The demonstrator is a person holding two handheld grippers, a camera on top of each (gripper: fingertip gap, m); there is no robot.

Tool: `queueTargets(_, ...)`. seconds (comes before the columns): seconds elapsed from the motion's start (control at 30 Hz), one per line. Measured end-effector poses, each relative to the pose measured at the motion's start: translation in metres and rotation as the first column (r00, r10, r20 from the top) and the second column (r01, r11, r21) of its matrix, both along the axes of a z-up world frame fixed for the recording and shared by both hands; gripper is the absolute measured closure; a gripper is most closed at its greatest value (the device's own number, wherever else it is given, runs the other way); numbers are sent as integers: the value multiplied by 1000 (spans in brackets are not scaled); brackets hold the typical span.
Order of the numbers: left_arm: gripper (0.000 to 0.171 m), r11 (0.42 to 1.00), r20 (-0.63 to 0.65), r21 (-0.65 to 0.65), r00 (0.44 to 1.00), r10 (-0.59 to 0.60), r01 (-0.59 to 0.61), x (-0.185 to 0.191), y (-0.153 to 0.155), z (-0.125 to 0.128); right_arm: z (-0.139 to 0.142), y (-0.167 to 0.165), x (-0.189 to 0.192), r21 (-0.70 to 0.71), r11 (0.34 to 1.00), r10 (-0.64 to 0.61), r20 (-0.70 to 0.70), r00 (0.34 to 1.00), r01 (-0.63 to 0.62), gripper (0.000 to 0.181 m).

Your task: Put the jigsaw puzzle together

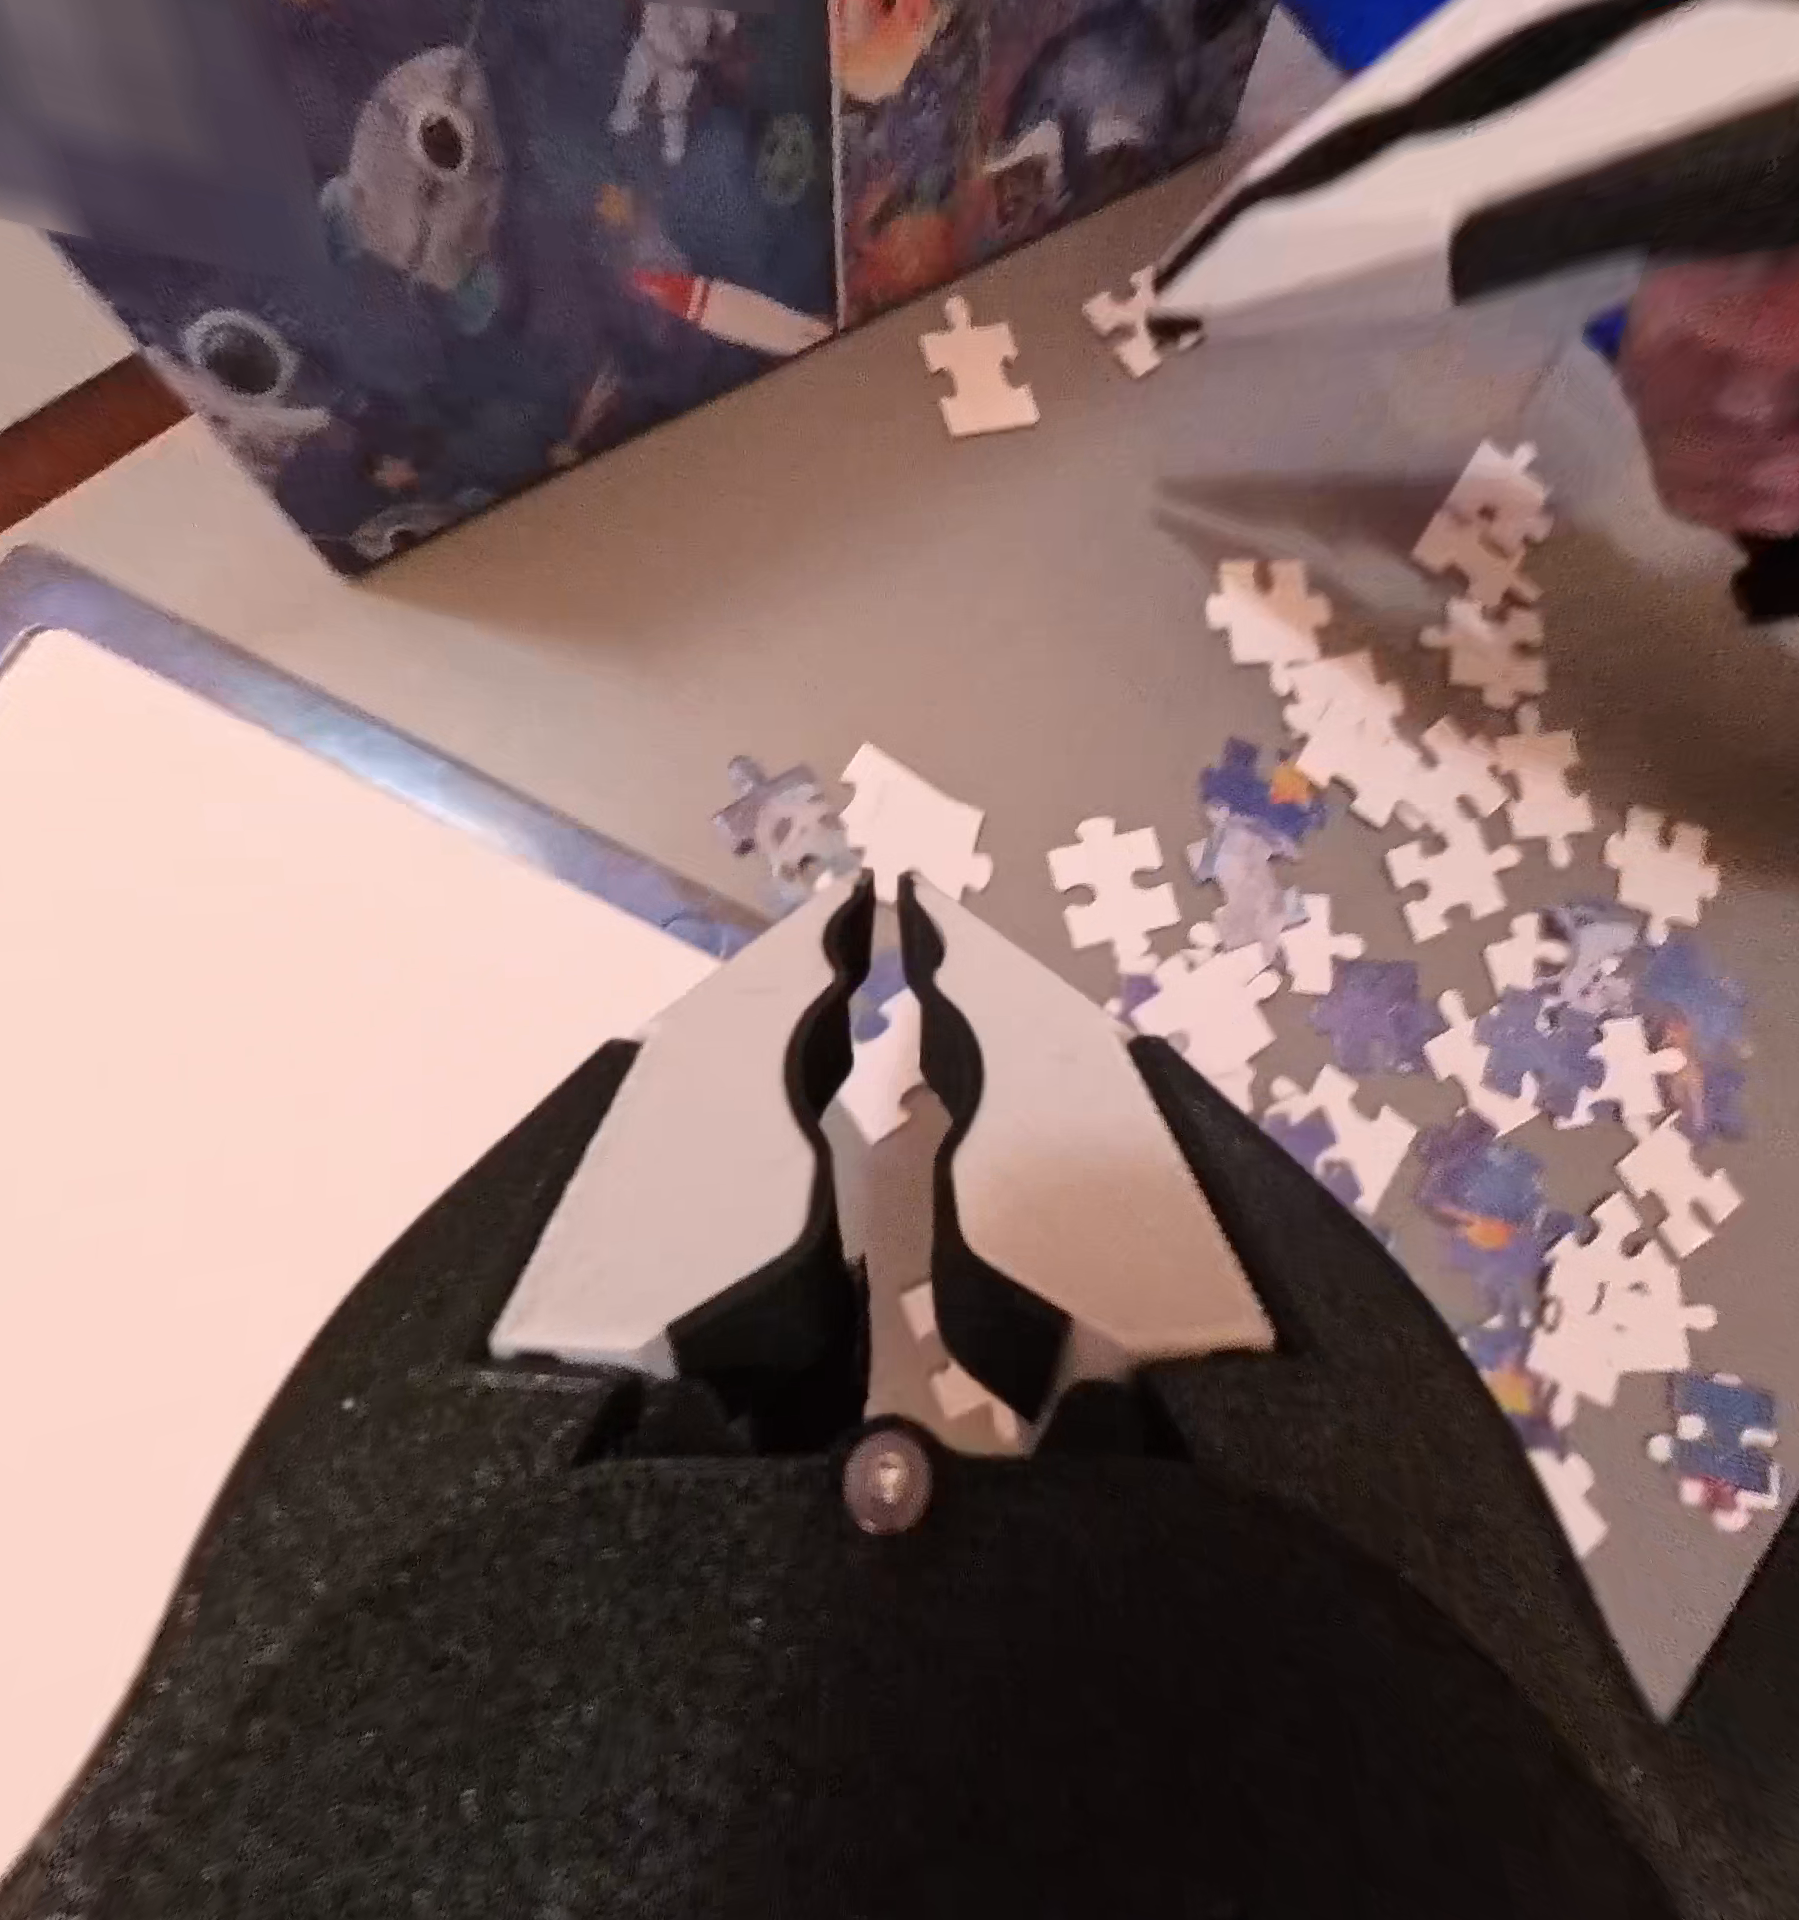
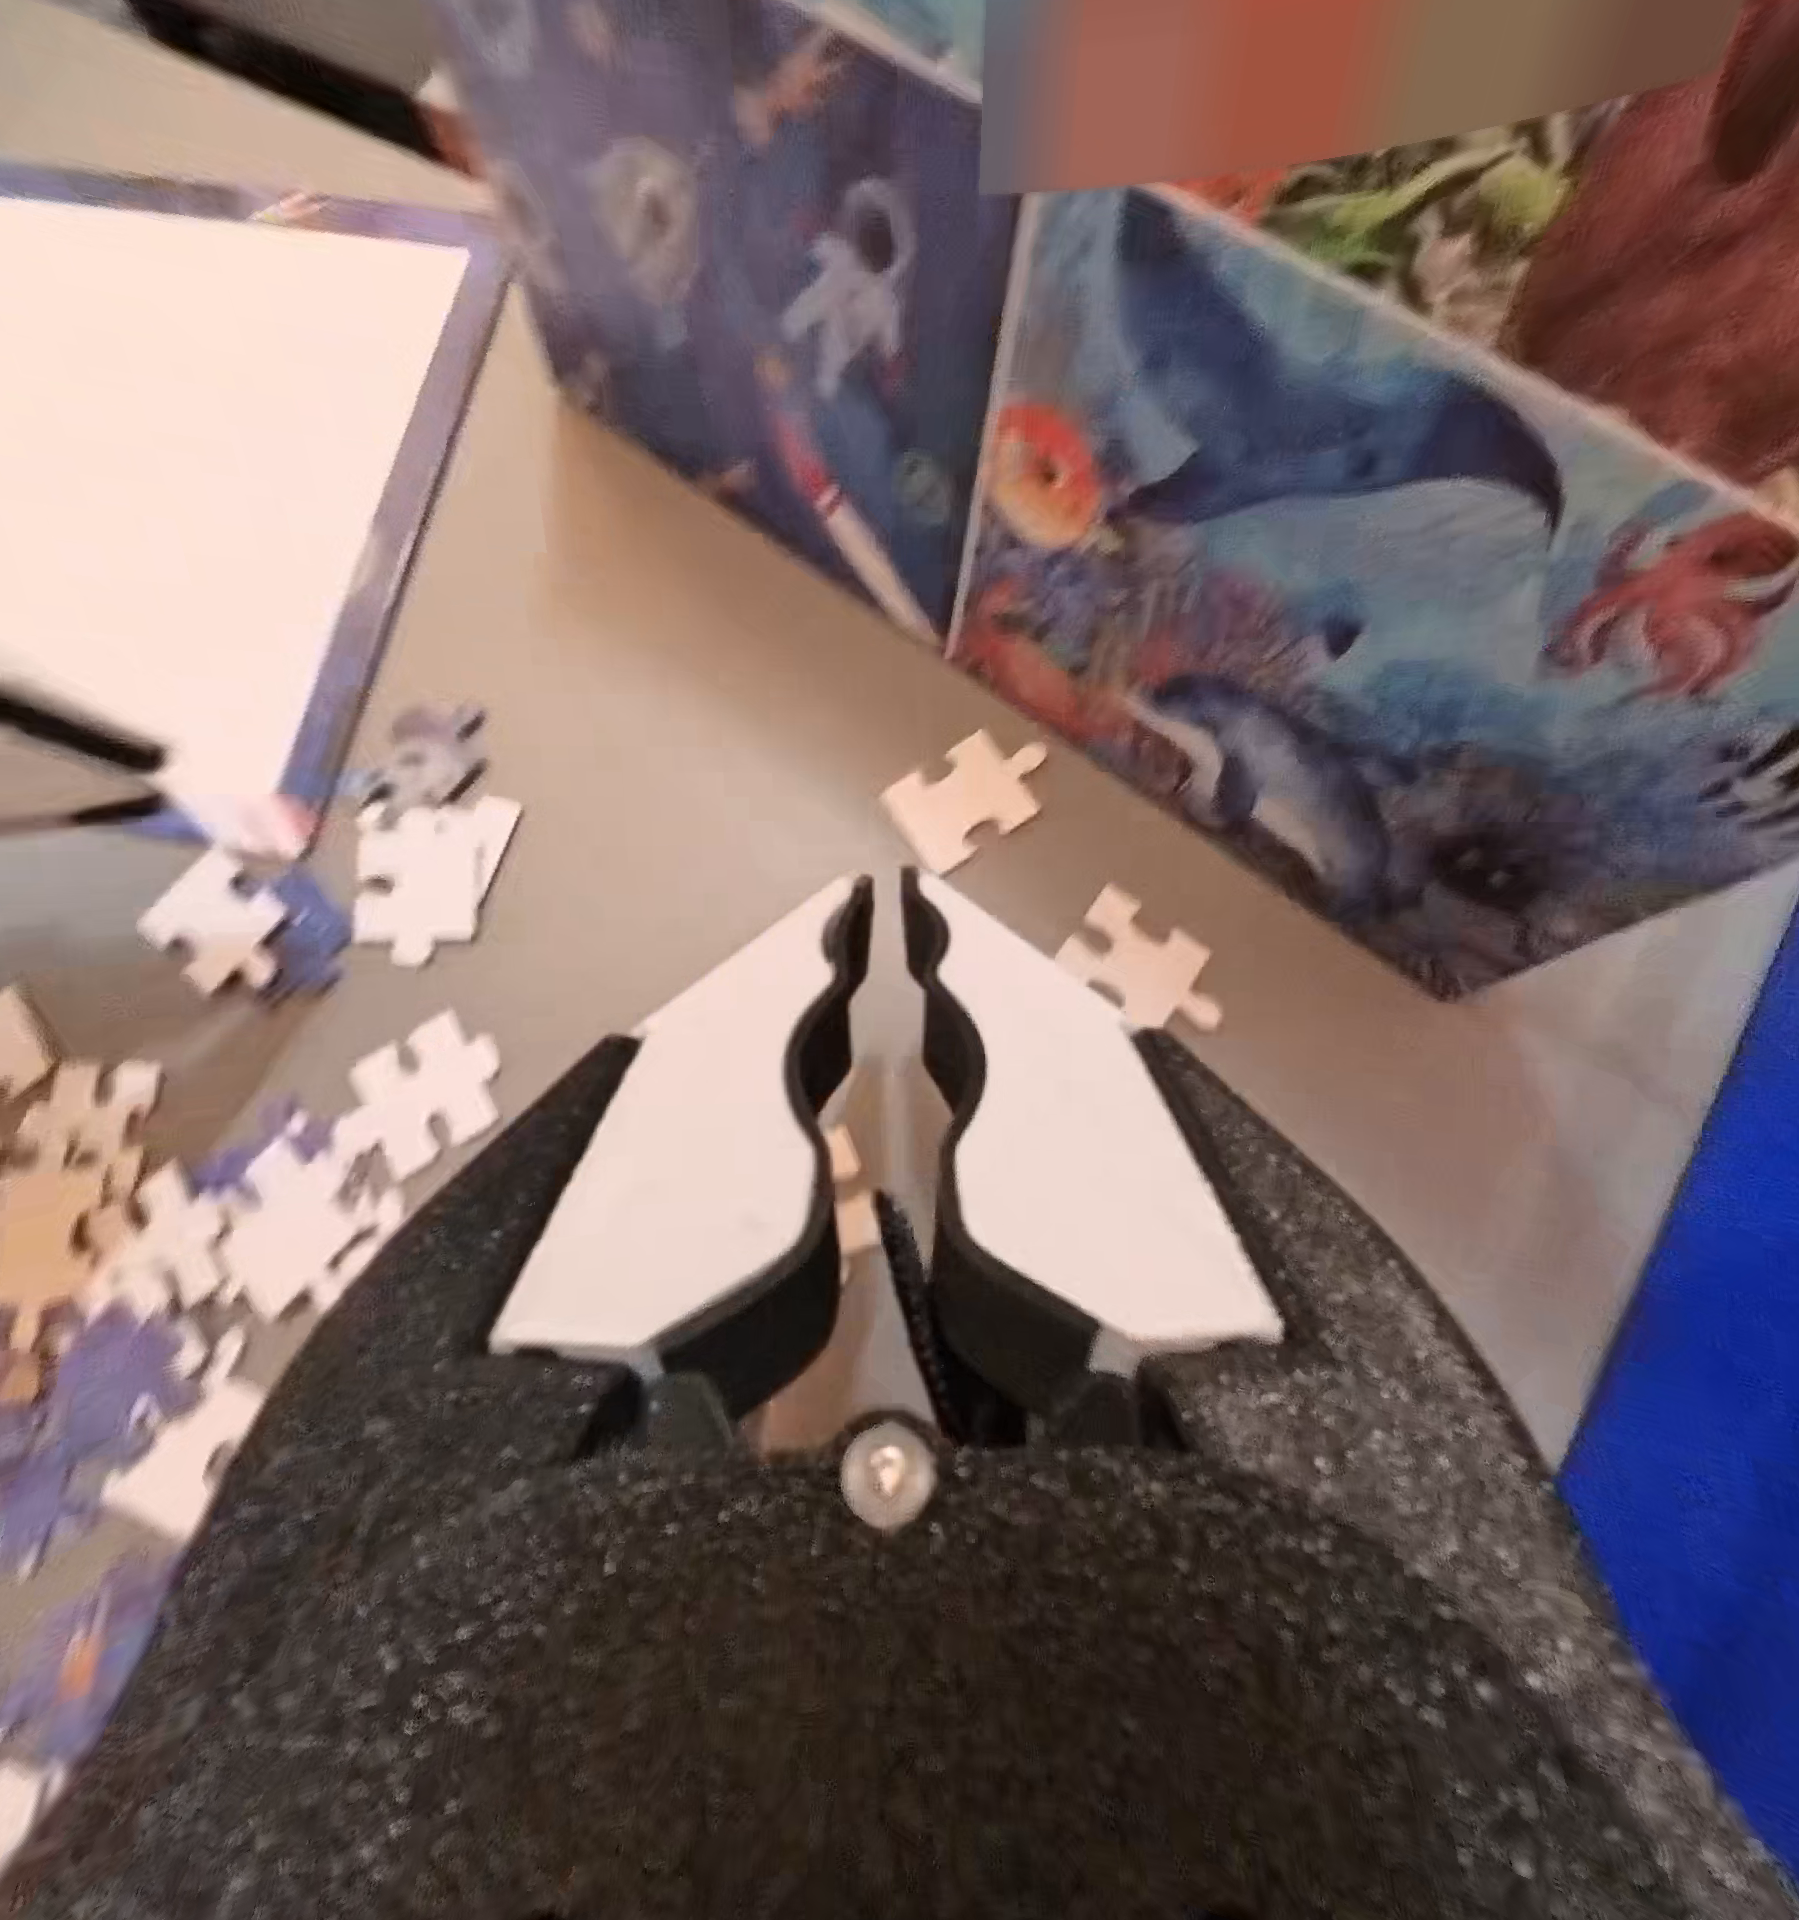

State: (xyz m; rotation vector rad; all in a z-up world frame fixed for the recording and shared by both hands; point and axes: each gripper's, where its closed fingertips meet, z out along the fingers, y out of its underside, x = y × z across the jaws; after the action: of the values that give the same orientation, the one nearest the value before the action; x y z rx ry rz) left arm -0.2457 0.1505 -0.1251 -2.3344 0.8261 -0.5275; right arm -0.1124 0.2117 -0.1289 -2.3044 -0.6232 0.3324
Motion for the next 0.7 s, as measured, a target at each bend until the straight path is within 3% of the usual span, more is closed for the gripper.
queueTargets(0.1, 168, 1000, -51, 4, 999, 15, -15, -21, -3, -13, -16, 27, -21, -59, 998, 18, -77, 997, -23, 181)
queueTargets(0.2, 169, 995, -32, 56, 996, 83, -81, -16, 9, -24, -38, 36, -9, -56, 998, -14, 90, 996, 19, 181)
queueTargets(0.3, 169, 985, -50, 119, 990, 129, -123, -5, 27, -33, -49, 7, -10, -77, 996, 54, 99, 994, -46, 181)
queueTargets(0.4, 171, 982, -108, 123, 981, 158, -145, 7, 42, -47, -45, -71, -37, -296, 921, 238, -84, 968, -252, 181)
queueTargets(0.43, 171, 982, -99, 113, 982, 162, -151, 13, 44, -49, -41, -86, -37, -296, 912, 270, -84, 959, -283, 181)
queueTargets(0.53, 171, 1000, -2, -1, 1000, 22, -22, 53, 20, -50, -20, -69, 0, -119, 980, 173, 94, 980, -162, 181)
queueTargets(0.6, 171, 991, 53, -54, 991, -123, 126, 79, -11, -49, -4, -38, 24, 9, 1000, 10, 96, 995, -11, 181)
queueTargets(0.7, 171, 985, 71, -24, 983, -171, 173, 78, -28, -38, -20, -1, 39, 4, 992, -127, 71, 989, 127, 180)
